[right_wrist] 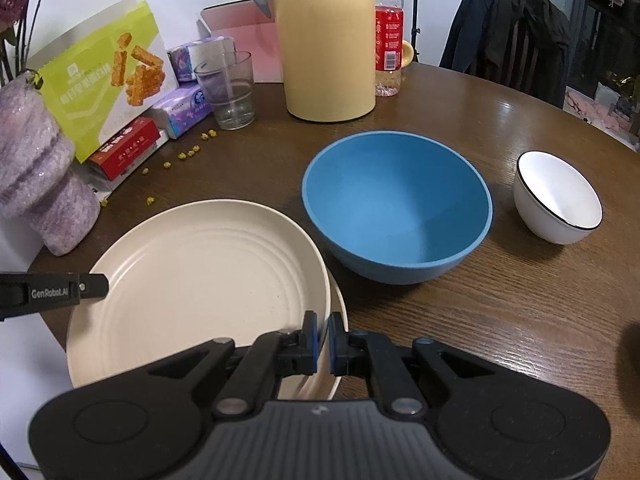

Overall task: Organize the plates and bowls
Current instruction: 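Press the cream plate flat onto the stack with both grippers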

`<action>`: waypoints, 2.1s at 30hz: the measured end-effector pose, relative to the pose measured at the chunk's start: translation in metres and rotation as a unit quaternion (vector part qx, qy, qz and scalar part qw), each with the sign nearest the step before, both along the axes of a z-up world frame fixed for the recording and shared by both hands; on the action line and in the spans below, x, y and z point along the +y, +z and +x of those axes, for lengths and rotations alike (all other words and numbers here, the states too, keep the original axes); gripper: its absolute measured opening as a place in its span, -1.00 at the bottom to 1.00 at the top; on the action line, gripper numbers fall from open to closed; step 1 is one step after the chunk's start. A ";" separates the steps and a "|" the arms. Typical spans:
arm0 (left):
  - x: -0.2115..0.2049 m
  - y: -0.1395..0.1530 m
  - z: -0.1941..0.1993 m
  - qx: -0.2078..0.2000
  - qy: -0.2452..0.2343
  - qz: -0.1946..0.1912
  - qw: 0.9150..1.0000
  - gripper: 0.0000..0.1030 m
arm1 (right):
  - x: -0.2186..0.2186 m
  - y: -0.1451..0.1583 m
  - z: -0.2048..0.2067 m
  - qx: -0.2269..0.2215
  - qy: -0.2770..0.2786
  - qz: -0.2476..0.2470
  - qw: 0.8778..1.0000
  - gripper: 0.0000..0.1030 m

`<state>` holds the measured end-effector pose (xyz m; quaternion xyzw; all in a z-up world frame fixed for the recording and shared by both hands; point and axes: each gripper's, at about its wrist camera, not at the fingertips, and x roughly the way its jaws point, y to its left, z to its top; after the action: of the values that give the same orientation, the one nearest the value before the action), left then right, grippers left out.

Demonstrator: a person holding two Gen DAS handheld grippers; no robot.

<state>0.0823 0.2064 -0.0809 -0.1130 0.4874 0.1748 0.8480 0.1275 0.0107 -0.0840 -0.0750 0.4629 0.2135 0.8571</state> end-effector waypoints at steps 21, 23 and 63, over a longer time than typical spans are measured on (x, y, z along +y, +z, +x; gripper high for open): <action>-0.005 -0.010 0.004 0.009 -0.026 0.019 0.999 -0.83 | 0.004 -0.012 -0.001 -0.005 0.002 -0.024 1.000 -0.88; -0.005 -0.010 0.004 0.010 -0.028 0.021 0.999 -0.83 | 0.003 -0.012 0.000 -0.006 0.001 -0.024 1.000 -0.88; -0.011 -0.019 0.002 0.019 -0.034 0.034 0.999 -0.82 | 0.006 -0.025 -0.010 -0.038 0.025 -0.050 0.998 -0.86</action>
<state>0.0846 0.1952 -0.0998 -0.0645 0.5010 0.1644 0.8472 0.1172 0.0167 -0.1091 -0.1372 0.4379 0.2087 0.8636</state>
